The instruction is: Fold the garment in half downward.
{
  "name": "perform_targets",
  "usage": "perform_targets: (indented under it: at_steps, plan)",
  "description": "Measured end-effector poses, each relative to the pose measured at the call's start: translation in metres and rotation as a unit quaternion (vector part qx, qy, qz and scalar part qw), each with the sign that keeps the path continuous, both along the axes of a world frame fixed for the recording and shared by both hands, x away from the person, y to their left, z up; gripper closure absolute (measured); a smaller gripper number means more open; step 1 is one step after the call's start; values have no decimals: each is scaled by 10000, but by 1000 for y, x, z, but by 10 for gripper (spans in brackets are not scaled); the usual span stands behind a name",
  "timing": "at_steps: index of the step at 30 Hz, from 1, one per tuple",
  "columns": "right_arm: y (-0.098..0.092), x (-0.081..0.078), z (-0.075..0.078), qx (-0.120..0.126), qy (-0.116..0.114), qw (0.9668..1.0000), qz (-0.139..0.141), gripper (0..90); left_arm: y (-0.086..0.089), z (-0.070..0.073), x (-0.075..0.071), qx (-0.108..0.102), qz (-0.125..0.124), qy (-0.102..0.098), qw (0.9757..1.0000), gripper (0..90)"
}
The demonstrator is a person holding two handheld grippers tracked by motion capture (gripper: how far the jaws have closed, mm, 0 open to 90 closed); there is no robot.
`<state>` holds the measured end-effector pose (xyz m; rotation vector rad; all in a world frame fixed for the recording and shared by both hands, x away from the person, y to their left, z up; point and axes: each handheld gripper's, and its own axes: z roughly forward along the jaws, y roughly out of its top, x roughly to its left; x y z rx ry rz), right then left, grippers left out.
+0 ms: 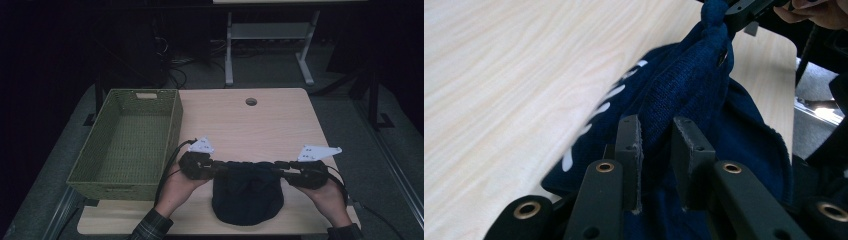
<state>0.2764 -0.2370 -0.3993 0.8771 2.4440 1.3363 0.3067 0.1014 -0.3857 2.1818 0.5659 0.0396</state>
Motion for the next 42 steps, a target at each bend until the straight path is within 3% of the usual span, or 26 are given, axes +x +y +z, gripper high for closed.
perform_targets:
  at_steps: [11, 22, 25, 36, 39, 42]
  plan:
    - [-1, -24, -21, -5, 285, 9995, 100, 638, 0, -14, -20, 150, -191, 193, 9995, 732]
    - [1, -44, -41, -267, 426, 9985, 208, 596, -3, -37, -35, 424, -236, 516, 9975, 729]
    - [0, -46, -44, -307, 511, 9979, 239, 580, -1, -37, -37, 407, -228, 570, 9973, 704]
    - [-17, -49, -43, -358, 471, 9983, 14, 578, 16, -31, -43, 518, -55, 495, 9974, 636]
    - [-20, -48, -40, -308, 430, 9986, -13, 634, 18, -27, -43, 497, 14, 428, 9978, 666]
    - [-26, -45, -35, -286, 385, 9988, -33, 757, 18, -22, -42, 522, 117, 325, 9980, 767]
